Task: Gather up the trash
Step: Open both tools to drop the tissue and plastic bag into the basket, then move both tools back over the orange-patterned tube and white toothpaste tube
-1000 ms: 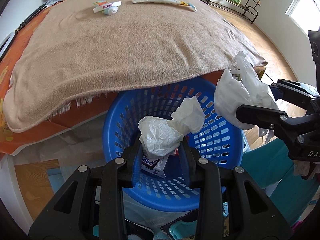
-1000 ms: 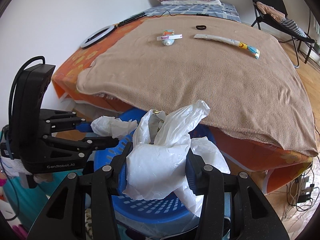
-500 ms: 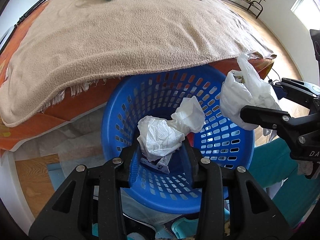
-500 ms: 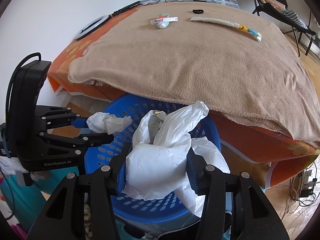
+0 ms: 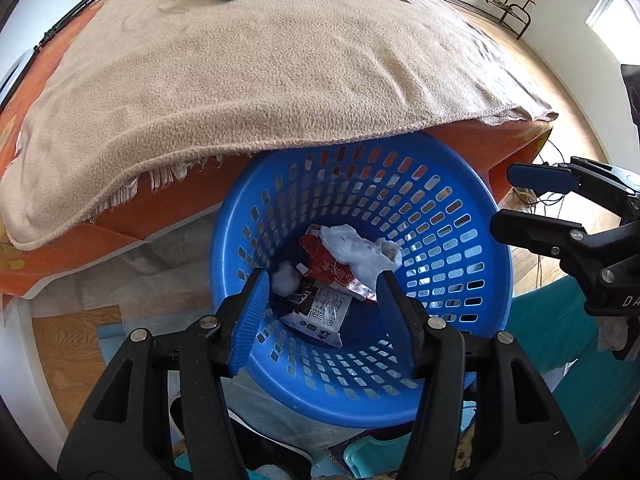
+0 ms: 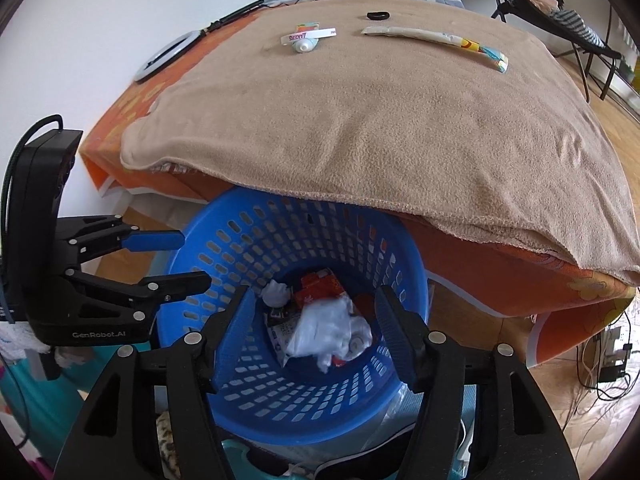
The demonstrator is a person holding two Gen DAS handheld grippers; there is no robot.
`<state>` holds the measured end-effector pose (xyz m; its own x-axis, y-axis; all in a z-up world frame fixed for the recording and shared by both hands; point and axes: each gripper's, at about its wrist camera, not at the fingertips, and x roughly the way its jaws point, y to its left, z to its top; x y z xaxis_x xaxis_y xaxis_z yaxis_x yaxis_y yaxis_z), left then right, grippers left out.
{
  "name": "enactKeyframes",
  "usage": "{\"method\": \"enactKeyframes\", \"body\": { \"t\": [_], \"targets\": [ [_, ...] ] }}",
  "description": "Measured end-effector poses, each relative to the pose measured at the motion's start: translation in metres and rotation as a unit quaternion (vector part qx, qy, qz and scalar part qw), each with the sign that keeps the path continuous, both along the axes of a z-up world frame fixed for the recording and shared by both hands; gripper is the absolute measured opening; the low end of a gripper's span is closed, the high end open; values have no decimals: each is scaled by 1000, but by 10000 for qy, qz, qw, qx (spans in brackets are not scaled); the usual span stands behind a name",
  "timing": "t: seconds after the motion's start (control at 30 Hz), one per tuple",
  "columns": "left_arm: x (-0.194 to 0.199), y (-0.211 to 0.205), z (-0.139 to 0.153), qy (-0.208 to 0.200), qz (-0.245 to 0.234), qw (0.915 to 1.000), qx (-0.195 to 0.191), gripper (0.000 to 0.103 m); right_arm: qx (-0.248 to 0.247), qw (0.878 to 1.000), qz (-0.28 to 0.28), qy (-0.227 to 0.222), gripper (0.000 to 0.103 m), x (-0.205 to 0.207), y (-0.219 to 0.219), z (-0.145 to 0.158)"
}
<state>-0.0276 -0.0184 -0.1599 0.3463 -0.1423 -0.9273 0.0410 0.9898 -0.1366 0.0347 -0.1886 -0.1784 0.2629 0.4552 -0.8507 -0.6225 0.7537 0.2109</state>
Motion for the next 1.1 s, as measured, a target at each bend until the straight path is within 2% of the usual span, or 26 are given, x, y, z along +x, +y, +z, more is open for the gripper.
{"method": "enactKeyframes", "body": {
  "t": [0.33, 0.47, 1.1],
  "targets": [
    [2, 3, 2, -4, 43, 10000, -19, 58, -72, 9999, -96, -43, 65, 2, -1, 1],
    [3, 4, 5, -45, 92, 9999, -19, 65, -83, 9998, -158, -60, 66, 4, -1, 2],
    [28, 10, 41, -389, 198, 9989, -193, 65, 56, 9984, -328, -463, 66, 21, 0, 38]
  ]
}}
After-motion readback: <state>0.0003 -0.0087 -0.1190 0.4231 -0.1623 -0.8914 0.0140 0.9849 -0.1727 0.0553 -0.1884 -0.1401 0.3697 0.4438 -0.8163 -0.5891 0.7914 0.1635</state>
